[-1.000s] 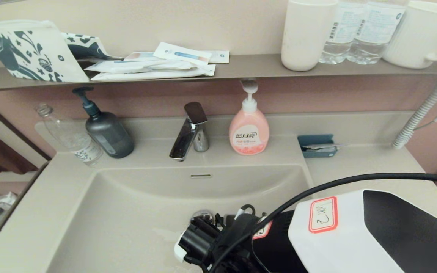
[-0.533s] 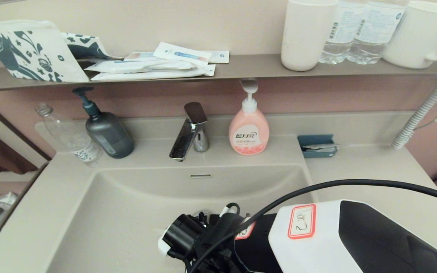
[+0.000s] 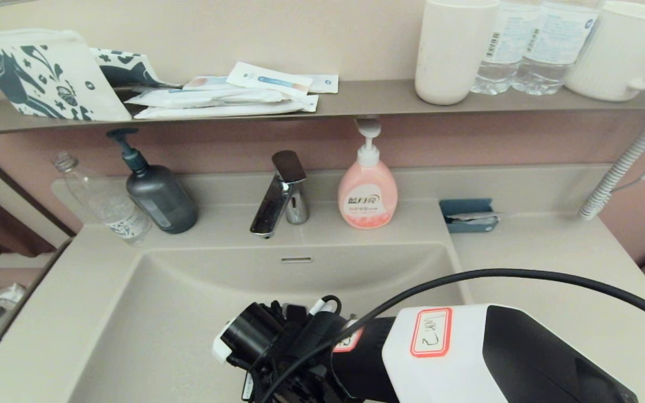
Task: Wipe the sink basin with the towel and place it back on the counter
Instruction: Wipe the sink
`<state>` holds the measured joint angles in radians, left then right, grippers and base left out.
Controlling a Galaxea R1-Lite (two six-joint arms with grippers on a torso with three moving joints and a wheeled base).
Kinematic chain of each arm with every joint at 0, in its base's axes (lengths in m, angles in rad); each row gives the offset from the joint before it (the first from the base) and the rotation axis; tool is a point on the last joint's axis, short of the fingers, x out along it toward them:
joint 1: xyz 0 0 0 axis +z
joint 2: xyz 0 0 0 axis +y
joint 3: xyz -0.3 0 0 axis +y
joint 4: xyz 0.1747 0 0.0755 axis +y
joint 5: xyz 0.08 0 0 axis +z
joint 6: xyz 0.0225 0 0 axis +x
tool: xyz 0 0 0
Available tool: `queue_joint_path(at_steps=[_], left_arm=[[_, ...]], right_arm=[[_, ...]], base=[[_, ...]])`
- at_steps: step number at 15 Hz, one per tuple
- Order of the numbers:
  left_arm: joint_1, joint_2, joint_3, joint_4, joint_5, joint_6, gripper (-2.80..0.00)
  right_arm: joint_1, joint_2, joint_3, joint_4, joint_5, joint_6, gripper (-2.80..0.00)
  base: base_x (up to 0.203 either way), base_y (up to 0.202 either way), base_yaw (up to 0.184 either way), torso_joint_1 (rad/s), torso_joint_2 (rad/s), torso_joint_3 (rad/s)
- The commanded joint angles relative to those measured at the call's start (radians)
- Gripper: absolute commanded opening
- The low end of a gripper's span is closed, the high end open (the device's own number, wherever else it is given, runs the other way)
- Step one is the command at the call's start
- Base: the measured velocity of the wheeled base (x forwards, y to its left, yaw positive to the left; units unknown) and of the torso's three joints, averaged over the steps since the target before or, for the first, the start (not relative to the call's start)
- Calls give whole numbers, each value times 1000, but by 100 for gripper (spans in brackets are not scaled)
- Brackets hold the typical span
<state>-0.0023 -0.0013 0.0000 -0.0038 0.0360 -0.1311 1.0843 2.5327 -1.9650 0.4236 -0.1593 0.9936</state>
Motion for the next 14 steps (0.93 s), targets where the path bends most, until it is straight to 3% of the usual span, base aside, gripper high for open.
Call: queue_joint_path(at_steps=[1, 8, 14], left_arm=[[0, 1, -1, -1, 1, -1, -280], [-1, 1, 0, 0, 1, -1, -280], [0, 1, -1, 0, 1, -1, -280]], right_arm=[[1, 11, -4, -30, 8, -7, -280], [-13, 44, -5, -241, 13, -194, -280], [-27, 85, -4, -445, -42, -352, -280]], base=[[0, 0, 0, 0, 0, 0], [0, 0, 0, 0, 0, 0], [0, 0, 0, 0, 0, 0]])
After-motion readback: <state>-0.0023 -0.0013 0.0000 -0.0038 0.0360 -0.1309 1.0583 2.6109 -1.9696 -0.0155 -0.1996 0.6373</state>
